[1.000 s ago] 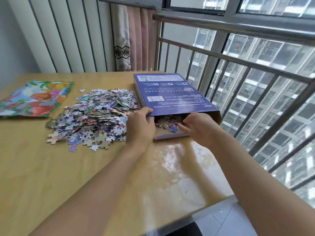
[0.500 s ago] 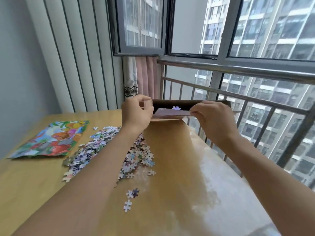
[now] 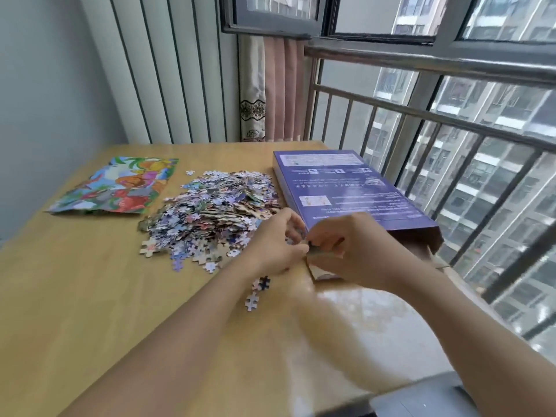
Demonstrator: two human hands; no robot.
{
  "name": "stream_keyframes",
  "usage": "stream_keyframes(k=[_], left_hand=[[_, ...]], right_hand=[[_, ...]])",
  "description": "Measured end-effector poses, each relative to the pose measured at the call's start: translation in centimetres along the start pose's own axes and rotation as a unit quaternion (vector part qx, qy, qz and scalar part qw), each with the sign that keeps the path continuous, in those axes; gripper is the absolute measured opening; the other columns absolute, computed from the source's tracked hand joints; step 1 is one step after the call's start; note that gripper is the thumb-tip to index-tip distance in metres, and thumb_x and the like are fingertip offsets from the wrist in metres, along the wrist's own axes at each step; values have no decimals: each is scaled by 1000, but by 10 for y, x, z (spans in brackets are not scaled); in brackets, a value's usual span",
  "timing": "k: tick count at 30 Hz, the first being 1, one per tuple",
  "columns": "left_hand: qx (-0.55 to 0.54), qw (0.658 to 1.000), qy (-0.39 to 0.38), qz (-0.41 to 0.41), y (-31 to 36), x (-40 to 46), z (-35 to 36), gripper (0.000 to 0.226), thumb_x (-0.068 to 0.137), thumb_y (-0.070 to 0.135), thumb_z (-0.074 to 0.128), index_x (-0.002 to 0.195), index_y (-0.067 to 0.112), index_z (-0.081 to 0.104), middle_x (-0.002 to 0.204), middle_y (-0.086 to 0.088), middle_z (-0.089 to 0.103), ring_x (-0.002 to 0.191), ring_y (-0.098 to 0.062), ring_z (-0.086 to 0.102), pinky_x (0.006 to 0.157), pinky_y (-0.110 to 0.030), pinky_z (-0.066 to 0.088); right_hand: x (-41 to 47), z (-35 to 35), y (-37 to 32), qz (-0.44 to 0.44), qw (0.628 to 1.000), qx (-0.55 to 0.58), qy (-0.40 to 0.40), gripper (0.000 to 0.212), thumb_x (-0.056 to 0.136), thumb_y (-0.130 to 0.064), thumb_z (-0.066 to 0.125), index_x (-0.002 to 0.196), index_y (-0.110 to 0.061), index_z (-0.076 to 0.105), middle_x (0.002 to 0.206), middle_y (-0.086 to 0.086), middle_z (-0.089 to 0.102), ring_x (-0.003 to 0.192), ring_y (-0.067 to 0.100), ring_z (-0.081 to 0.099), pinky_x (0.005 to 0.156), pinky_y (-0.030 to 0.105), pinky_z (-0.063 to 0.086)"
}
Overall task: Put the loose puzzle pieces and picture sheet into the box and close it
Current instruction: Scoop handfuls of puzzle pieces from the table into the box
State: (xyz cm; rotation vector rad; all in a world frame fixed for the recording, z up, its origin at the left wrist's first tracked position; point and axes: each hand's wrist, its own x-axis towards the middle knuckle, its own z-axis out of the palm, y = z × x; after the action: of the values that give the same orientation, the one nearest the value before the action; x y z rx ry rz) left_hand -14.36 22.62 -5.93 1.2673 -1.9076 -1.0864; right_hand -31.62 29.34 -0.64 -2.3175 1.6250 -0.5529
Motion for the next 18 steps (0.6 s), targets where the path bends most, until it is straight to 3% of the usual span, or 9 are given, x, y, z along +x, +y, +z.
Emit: stream_keyframes(k=[3,5,7,9,10,12,14,16,18], left_hand=[[-23,999,-31,8,2,-10,-34,43,76,3,79,108,24,59,95,-3,71,81,-18,72,62,-38,59],[-37,999,-12,-4,1,-18,-65,51,79,0,76,119,25,58,94,0,73,80,-20,74,61,-38,60],[-10,992,127,-12,-12,-22,-94,44,84,6,71,120,29,58,88,5,75,75,-16,73,65,-40,62],[61,951,303,4,-39,-25,-115,27,88,14,66,111,28,63,84,9,72,73,-9,69,71,-38,60],[92,930,356,15,-54,-28,-122,21,90,15,63,107,26,64,87,10,70,76,-8,67,75,-37,59],[142,911,385,27,-82,-33,-123,20,91,11,59,107,20,67,96,5,71,87,-13,66,82,-36,56],[182,915,359,34,-101,-35,-121,22,90,10,59,109,15,69,106,0,71,99,-20,65,87,-31,50],[193,922,333,38,-109,-35,-121,21,90,13,62,110,14,69,109,-2,69,103,-21,62,90,-30,45],[189,923,331,50,-111,-32,-121,18,91,15,64,108,15,70,107,-1,68,101,-21,60,95,-38,46]], right_hand=[[30,24,-27,-37,997,72,-1,53,74,-35,85,122,-29,64,110,-15,67,95,1,61,71,15,48],[54,35,-35,-38,997,71,-17,81,70,-38,89,141,-29,50,130,-14,56,109,1,51,80,13,41],[78,44,-39,-30,998,41,-45,107,65,-43,92,153,-30,32,147,-8,41,129,10,41,99,22,38],[101,57,-43,-20,997,-13,-80,130,56,-52,94,158,-37,15,164,-3,18,147,26,24,115,42,34],[111,63,-46,-14,994,-38,-104,137,51,-57,94,157,-44,8,167,-2,5,151,32,14,117,52,30],[126,73,-48,-12,986,-82,-146,142,46,-63,93,154,-53,0,168,-3,-8,153,38,4,116,63,29],[137,82,-48,-13,979,-115,-166,139,46,-66,91,153,-55,2,167,-3,-8,152,40,8,113,65,32],[146,87,-47,-33,974,-149,-167,129,53,-72,85,154,-53,8,166,-1,4,148,40,23,109,63,39],[152,90,-44,-74,967,-190,-152,111,66,-70,79,155,-47,16,154,4,31,132,37,46,98,56,49]])
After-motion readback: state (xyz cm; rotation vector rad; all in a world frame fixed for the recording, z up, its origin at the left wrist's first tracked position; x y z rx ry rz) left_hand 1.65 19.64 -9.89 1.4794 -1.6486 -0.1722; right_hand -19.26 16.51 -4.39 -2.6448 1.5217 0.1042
